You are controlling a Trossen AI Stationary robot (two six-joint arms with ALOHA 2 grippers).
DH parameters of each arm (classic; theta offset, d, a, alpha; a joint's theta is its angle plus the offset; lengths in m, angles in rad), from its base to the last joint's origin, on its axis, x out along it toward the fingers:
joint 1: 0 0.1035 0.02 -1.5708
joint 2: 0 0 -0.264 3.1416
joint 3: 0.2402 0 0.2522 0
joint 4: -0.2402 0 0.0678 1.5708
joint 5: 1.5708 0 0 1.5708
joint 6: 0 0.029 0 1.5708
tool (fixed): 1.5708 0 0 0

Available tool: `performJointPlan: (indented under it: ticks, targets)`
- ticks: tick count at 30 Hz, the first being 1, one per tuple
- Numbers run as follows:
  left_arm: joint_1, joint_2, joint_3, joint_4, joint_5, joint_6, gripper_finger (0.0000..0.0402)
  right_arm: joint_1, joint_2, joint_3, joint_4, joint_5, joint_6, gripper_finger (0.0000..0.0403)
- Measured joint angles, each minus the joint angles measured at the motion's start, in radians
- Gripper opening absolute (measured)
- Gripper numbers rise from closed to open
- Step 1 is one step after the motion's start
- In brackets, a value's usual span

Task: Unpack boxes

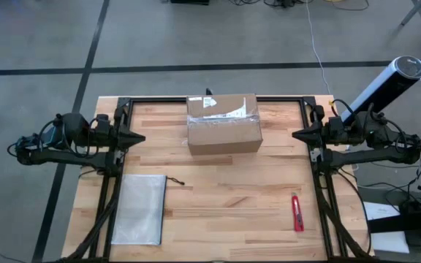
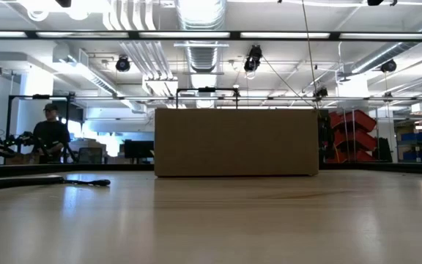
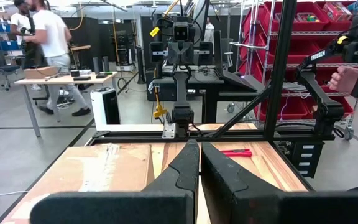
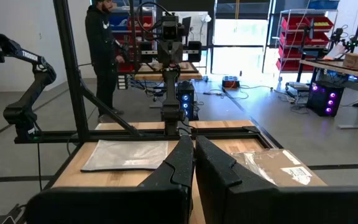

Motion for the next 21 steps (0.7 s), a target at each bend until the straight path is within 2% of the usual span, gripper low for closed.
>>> performJointPlan:
  ticks: [17, 21]
  targets:
    - [0.000, 0.000, 0.000, -0.001, 0.000, 0.000, 0.0000, 0.000, 0.000, 0.000, 0.001, 0.000, -0.001, 0.0000]
    - [0.000, 0.000, 0.000, 0.000, -0.002, 0.054, 0.0000, 0.000, 0.000, 0.000, 0.002, 0.000, -0.001, 0.0000]
